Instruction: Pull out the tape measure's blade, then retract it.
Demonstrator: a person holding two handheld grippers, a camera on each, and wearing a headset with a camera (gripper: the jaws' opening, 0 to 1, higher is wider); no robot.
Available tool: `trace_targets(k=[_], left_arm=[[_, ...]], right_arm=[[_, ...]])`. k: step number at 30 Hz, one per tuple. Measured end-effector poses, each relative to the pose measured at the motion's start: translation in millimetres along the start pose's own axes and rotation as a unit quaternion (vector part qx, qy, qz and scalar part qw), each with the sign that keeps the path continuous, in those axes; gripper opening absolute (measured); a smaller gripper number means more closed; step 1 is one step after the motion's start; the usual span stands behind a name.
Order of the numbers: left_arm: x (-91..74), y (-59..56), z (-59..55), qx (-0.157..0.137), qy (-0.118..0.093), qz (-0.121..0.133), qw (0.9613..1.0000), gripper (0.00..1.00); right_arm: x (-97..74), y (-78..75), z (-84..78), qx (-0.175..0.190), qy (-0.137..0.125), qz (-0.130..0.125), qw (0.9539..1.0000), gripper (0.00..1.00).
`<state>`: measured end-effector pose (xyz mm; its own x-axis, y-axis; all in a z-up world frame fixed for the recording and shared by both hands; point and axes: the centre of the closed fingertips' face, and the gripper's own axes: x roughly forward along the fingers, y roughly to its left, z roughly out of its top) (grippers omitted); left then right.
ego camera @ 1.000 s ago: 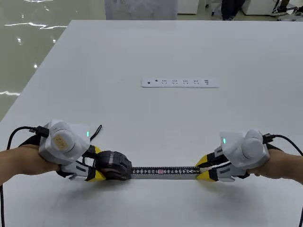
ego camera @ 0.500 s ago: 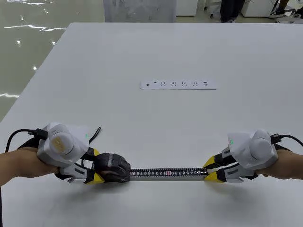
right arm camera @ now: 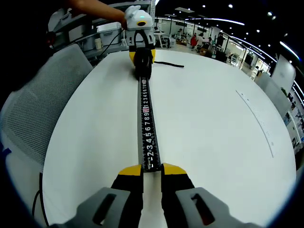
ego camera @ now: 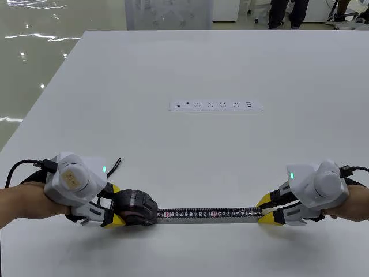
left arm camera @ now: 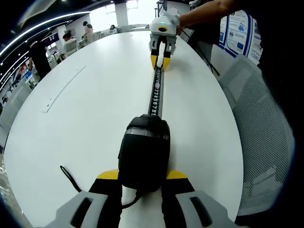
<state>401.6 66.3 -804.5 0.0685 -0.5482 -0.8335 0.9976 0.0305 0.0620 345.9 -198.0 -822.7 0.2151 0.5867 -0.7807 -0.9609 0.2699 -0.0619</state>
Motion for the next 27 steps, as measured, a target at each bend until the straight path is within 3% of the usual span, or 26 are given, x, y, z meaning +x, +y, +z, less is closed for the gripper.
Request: trace_targets(k=[27], left_arm=[[0.5, -1.2, 0.5, 0.006, 0.01, 0.002, 0.9999, 0.3]], right_arm=[[0.5, 2.6, -1.2, 0.009, 0.01, 0.006, 0.9999, 0.15]])
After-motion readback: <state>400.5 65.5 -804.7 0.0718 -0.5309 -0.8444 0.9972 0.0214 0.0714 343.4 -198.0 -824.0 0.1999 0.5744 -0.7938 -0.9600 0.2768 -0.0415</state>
